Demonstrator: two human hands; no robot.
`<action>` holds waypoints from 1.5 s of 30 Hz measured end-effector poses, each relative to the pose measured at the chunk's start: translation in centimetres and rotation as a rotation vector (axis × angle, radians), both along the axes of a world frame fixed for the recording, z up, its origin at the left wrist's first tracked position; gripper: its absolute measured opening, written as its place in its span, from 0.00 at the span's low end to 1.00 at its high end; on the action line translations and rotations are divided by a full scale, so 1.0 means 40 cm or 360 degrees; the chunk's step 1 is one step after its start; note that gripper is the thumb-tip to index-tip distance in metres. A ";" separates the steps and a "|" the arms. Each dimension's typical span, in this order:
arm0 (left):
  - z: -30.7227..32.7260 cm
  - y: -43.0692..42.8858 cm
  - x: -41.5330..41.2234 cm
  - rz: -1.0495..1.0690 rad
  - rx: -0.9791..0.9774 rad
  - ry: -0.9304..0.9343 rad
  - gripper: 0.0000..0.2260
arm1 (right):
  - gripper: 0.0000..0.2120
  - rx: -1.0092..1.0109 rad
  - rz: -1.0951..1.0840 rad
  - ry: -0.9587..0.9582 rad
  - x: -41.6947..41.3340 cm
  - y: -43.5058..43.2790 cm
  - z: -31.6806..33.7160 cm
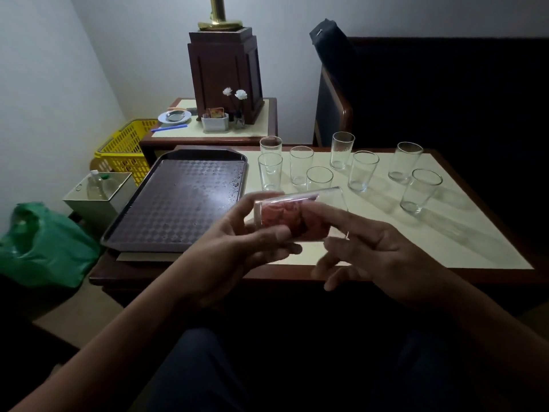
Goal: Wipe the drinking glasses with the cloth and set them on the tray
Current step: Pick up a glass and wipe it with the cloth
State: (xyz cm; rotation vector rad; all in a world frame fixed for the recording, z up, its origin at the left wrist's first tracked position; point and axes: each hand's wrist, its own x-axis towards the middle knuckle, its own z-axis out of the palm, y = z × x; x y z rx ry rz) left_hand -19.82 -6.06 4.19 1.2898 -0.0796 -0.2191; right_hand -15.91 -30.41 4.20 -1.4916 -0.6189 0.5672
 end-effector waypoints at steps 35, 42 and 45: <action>-0.011 -0.006 0.001 0.0014 0.0262 -0.0045 0.28 | 0.22 -0.0103 -0.0307 -0.0244 0.008 0.006 -0.043; -0.036 -0.017 0.019 -0.0137 -0.0131 0.0309 0.22 | 0.17 -0.0341 -0.0438 -0.0952 -0.012 0.018 -0.065; -0.048 -0.005 0.020 0.0122 0.0069 0.0094 0.21 | 0.22 -0.0340 -0.0345 -0.0647 -0.017 0.019 -0.054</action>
